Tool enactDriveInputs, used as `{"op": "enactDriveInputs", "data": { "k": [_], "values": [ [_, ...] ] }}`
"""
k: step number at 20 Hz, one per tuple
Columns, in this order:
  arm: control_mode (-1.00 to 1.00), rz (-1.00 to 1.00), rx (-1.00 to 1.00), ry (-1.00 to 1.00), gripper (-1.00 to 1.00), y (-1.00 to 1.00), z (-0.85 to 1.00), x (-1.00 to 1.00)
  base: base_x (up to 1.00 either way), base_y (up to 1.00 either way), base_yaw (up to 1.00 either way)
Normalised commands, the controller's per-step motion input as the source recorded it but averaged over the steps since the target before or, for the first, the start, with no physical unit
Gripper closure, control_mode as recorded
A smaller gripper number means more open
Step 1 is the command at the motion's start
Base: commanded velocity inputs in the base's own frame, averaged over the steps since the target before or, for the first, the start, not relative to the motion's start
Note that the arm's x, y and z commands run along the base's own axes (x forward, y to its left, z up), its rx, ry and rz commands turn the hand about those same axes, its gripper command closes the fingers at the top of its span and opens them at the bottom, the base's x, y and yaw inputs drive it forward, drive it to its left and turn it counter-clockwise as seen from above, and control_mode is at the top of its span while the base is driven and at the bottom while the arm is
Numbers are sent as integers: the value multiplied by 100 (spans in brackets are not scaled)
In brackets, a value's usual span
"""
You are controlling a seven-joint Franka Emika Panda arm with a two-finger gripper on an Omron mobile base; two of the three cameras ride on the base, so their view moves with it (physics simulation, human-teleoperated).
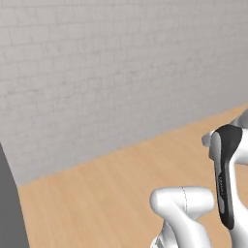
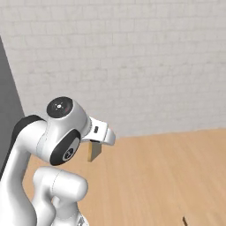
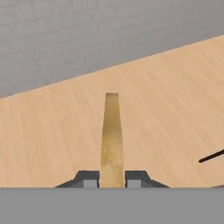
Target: Start the toaster. Once the lever pops up, take the bread to the plate on the dining counter.
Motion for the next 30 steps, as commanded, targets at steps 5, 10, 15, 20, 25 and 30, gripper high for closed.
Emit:
{"op": "enactDriveInputs", "data": {
  "k": [5, 10, 15, 20, 25, 30],
  "values": [
    [100, 0, 0, 0, 100, 0, 0, 0, 100, 10, -36],
    [100, 0, 0, 0, 100, 0, 0, 0, 93, 16, -58],
    [100, 0, 0, 0, 100, 0, 0, 0, 73, 19, -66],
    [100, 0, 0, 0, 100, 0, 0, 0, 69, 20, -67],
    [100, 0, 0, 0, 100, 0, 0, 0, 88, 24, -60],
    [100, 0, 0, 0, 100, 0, 0, 0, 100, 31, -53]
  ]
}}
